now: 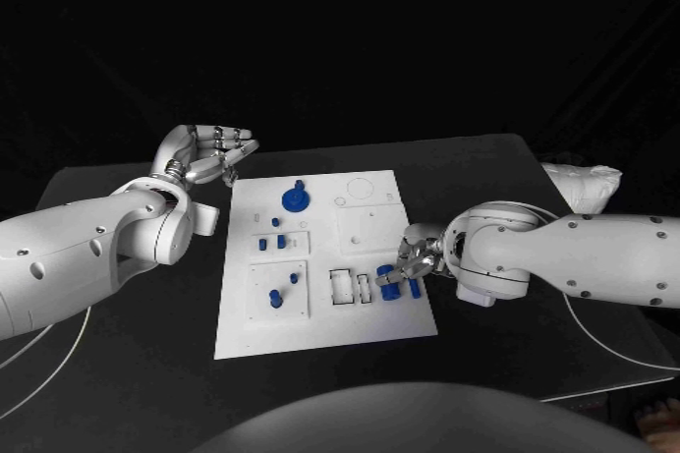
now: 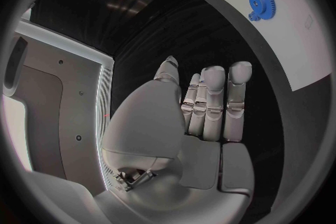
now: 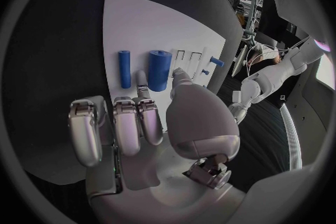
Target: Assemble the parts on the task board
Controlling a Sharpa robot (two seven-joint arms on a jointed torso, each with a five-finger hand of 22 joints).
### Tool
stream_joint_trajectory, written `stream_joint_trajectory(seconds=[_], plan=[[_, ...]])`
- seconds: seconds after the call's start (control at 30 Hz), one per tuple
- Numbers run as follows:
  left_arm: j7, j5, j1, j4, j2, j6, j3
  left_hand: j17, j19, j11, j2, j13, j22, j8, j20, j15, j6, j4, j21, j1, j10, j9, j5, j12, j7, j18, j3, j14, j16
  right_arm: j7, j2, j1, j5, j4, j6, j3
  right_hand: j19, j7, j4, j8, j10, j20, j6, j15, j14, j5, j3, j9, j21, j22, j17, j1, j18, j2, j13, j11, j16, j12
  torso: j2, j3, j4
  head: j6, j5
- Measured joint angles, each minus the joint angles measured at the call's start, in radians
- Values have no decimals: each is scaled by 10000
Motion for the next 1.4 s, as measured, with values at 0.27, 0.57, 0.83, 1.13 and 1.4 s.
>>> stream_joint_trajectory(seconds=[0.27, 0.57, 0.83, 1.13, 1.4], plan=[[-1, 0, 0, 75, -30, 3, 0, 0, 0, 0, 0, 0, 0, 0, 0, 0, 0, 0, 0, 0, 0, 0, 0, 0, 0, 0, 0, 0, 0, 11, 214, -56, -311, -182, 185, 33, 0, 6, 6, -5, 0, 0, -52, 0, 0, -39, 50, 1299, 0, -1, -1, -29, -1, 29, -1, 0, 0, 0, -3, -7, -7, 0, 16], [-4, 0, 0, 100, -30, 14, 0, 0, 0, 0, 0, 0, 0, 0, 0, 0, 0, 0, 0, 0, 0, 0, 0, 0, 0, 0, 0, 0, 0, 8, 446, -108, -483, -353, 260, 44, 0, 55, -419, -21, 37, 0, -140, 76, 0, -475, 560, 3505, 0, 8, -1, 341, 0, 408, -2, 36, 0, 0, -5, -6, -5, 0, 8], [-4, -1, -1, 121, -39, 21, 0, 0, 0, 0, 0, 0, 0, 0, 0, 0, 0, 0, 0, 0, 0, 0, 0, 0, 0, 0, 0, 0, 0, 26, 544, -134, -508, -362, 287, 72, 0, 113, -1045, -24, 37, 0, -230, 76, 0, 87, 1186, 3960, 0, 7, -2, 1189, 0, 479, -2, 37, 0, -1, -5, -3, -2, 0, 12], [-5, -1, 0, 128, -42, 28, 1, 0, 0, 0, 0, 0, -13, 0, 0, 0, 0, 0, -60, 0, 0, 0, 0, 0, 0, 0, 0, 0, 0, 40, 502, -160, -468, -280, 107, 72, -1, 48, -1012, -260, 37, 1, -165, 76, 1, 471, 1237, 3977, 0, 6, -2, 1665, -1, 262, -3, 37, 0, -1, -5, 0, -4, 0, 28], [-7, -1, 0, 134, -67, 32, 1, 0, 0, 0, 0, 0, -13, 0, 0, 0, 0, 0, -59, 0, 0, 0, 0, 0, 0, 0, 0, 0, 0, 31, 320, -181, 104, -156, -437, 61, -1, 44, -891, -1190, 38, 1, 286, 76, 1, 471, 1504, 3976, 0, 5, 6, 1782, 0, 146, -3, 38, 0, -1, -2, 0, -4, 0, 80]])
